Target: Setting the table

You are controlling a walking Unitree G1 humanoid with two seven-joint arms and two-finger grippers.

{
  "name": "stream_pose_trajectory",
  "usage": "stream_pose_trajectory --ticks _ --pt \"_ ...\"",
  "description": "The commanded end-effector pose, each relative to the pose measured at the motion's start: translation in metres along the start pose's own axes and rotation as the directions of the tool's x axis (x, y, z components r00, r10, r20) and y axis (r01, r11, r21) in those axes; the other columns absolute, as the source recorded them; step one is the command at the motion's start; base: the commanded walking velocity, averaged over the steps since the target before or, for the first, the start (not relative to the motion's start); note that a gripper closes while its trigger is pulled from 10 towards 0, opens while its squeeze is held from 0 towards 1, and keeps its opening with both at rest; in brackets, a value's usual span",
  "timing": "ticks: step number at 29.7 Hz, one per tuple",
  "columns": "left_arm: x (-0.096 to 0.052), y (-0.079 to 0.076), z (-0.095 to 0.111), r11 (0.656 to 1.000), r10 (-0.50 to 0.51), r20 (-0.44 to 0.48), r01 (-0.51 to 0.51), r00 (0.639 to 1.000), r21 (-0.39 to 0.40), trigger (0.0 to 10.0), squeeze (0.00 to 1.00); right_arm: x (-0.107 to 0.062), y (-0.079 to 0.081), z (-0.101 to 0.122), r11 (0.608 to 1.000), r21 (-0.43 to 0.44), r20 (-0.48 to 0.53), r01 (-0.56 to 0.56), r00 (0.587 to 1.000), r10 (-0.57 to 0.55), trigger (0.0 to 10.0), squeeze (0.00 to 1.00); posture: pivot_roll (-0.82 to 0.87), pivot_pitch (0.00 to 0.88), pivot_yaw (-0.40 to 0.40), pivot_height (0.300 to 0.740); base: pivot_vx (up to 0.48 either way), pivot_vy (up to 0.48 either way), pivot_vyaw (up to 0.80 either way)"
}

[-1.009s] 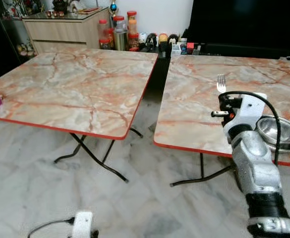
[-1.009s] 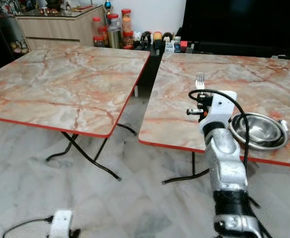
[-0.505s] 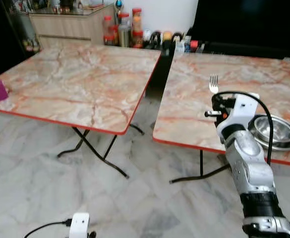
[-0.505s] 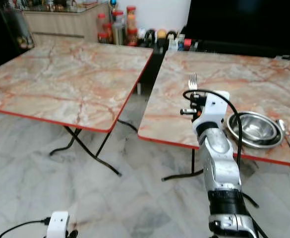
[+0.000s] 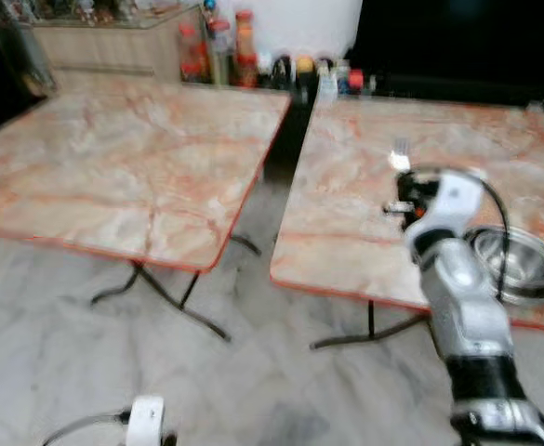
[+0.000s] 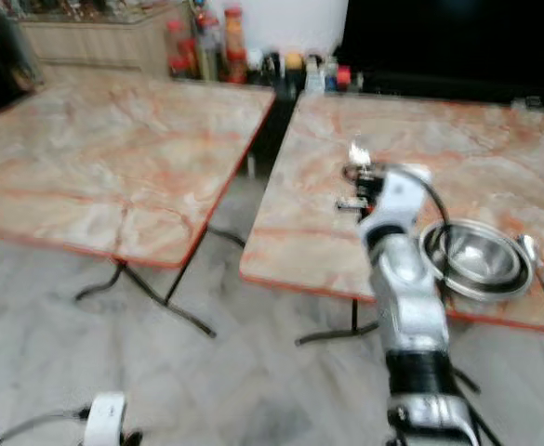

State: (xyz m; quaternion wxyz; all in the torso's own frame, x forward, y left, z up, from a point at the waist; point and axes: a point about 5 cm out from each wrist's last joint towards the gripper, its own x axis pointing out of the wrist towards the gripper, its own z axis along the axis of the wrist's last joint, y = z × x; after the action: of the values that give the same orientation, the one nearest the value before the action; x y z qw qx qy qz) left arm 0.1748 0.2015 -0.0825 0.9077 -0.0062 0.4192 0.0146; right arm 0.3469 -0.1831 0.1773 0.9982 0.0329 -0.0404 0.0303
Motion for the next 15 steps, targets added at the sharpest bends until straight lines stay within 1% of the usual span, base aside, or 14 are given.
stream_pose_trajectory --ticks 1,10,15 --pt "0.0011 -0.0046 0.0013 1.000 -0.012 -0.001 0.012 1.000 0.004 10.0 0.00 -0.0014 -0.0109 0.0041 0.999 -0.007 0.010 0.034 0.999 -0.033 10.0 0.00 0.00 0.000 -0.011 0.736 0.360 0.000 0.00" --pt "0.0012 -0.0045 0.0018 1.000 -0.013 0.000 0.013 1.000 0.005 10.0 0.00 -0.0011 -0.0099 0.0041 0.999 -0.007 0.010 0.032 0.999 -0.031 10.0 0.00 0.00 0.000 -0.009 0.736 0.365 0.000 0.00" --pt "0.0012 -0.0047 0.0026 1.000 -0.011 0.014 0.011 1.000 -0.012 10.0 0.00 -0.0016 -0.0103 0.0042 0.999 -0.009 0.010 0.031 0.999 -0.031 10.0 0.00 0.00 0.000 -0.010 0.736 0.000 0.000 0.00"
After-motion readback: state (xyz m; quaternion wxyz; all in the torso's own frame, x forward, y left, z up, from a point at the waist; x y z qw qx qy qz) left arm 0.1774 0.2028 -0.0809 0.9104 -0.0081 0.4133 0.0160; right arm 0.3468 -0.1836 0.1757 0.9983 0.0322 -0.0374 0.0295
